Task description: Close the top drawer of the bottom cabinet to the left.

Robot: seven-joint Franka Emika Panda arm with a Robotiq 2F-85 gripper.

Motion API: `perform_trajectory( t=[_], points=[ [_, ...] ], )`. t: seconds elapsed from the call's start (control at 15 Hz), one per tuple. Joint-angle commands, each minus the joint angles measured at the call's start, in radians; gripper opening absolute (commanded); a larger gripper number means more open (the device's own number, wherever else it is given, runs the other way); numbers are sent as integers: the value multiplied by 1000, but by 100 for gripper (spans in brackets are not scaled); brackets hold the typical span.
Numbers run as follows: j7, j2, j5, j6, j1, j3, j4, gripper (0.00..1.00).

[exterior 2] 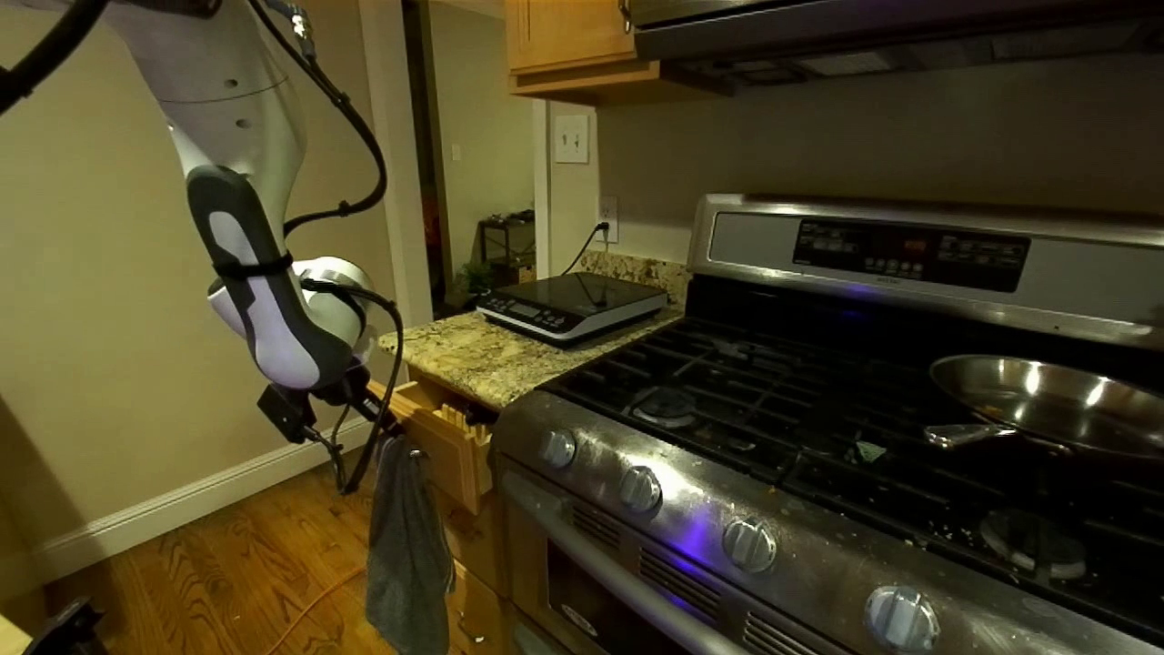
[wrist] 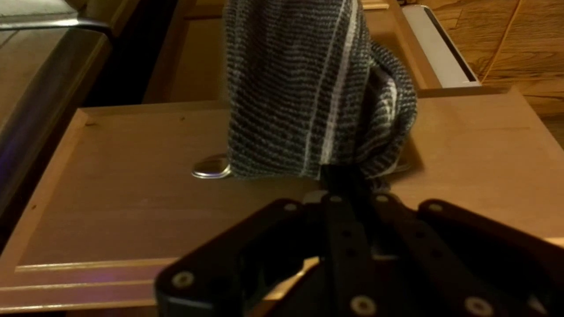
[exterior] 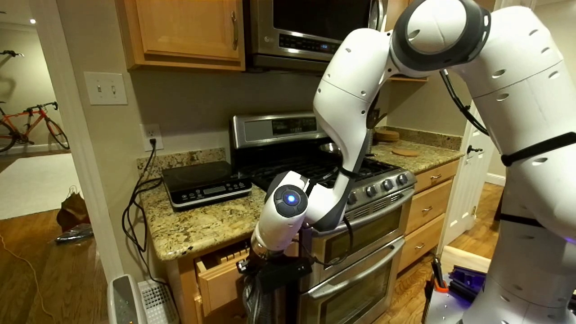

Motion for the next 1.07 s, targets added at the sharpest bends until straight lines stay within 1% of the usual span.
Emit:
perform_trajectory(
  t=[0.0,0.47,1.0],
  points=[
    [95,57,-106,-22,-6,-15,63,7],
    [140,134,-210,-66,-13,-29,174,8],
    [138,160,-247,-75,-16,-33,211,8]
  ],
)
